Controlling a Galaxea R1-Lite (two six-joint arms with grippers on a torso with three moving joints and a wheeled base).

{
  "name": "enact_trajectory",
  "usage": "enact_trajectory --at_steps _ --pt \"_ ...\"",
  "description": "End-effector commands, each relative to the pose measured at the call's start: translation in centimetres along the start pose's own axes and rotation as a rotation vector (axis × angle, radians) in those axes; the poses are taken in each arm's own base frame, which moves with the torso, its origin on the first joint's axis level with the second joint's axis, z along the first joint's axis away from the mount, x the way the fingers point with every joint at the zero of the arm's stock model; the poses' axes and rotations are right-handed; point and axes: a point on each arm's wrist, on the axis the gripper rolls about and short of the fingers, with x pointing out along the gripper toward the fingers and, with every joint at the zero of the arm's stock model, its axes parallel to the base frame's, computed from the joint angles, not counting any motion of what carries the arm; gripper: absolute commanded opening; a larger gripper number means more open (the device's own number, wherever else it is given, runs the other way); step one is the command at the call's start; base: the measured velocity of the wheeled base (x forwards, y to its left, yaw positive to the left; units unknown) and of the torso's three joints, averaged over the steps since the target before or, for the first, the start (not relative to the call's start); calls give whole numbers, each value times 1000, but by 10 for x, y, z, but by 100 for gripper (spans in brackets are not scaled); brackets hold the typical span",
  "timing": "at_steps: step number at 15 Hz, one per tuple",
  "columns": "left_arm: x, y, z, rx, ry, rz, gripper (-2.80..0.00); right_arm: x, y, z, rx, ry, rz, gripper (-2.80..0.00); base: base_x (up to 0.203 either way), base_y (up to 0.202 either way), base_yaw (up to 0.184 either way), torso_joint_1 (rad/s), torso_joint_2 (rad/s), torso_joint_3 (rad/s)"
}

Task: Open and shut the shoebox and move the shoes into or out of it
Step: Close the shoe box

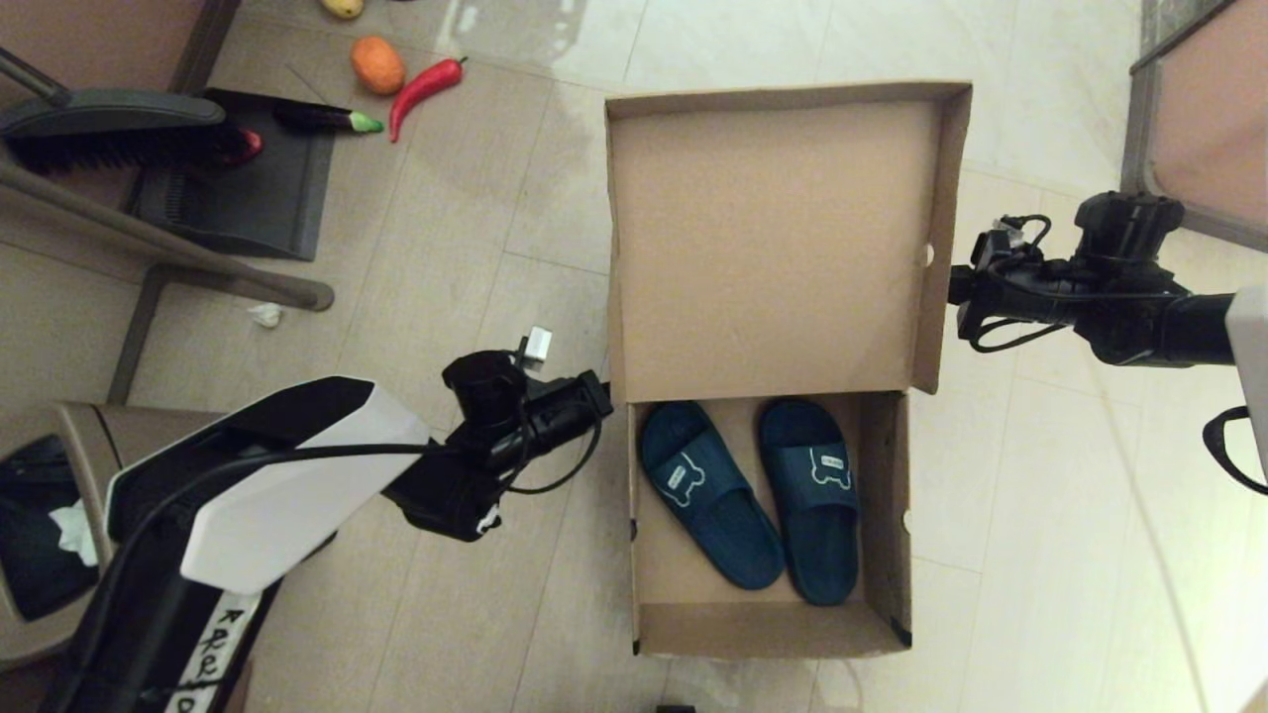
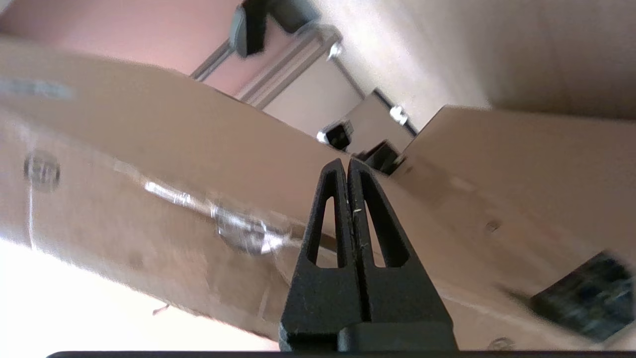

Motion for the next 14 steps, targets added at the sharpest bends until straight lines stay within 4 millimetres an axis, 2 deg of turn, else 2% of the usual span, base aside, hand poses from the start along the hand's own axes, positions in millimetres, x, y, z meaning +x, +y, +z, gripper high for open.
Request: enact_trajectory --at_steps 1,9,14 --pt "0 1 -1 7 6 -8 -280 1 2 0 8 14 9 -280 0 0 0 0 0 0" --pt "5 -2 4 17 17 -24 -280 -4 38 -1 14 66 118 -280 0 0 0 0 0 0" --pt "5 -5 6 70 11 -22 -280 -12 62 -5 16 73 125 -280 0 0 0 0 0 0"
